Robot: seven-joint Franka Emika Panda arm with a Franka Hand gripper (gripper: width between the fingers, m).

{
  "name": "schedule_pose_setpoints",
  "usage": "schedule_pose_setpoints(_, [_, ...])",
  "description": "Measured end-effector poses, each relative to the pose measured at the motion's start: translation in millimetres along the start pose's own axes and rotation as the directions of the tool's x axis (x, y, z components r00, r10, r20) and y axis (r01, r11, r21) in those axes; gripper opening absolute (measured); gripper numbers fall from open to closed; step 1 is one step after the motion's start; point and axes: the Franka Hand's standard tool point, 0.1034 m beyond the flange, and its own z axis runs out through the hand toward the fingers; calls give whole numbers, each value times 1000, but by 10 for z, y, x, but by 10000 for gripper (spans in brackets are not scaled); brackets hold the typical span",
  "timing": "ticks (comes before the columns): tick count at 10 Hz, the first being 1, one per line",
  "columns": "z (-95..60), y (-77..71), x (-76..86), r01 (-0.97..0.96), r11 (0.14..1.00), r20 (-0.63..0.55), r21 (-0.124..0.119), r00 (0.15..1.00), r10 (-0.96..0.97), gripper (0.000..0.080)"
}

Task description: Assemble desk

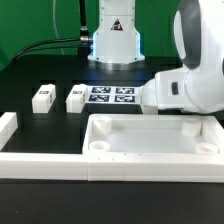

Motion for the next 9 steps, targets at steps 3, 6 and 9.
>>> schedule_pose_setpoints(3, [-282,3,-167,37,999,-52,-2,998,-37,288])
schedule_pose_setpoints(6, [-360,6,-78,36,999,-127,1,991,-36,289])
schedule_pose_setpoints(9, [-850,84,-341,23,1000,-321,6,947,-20,289])
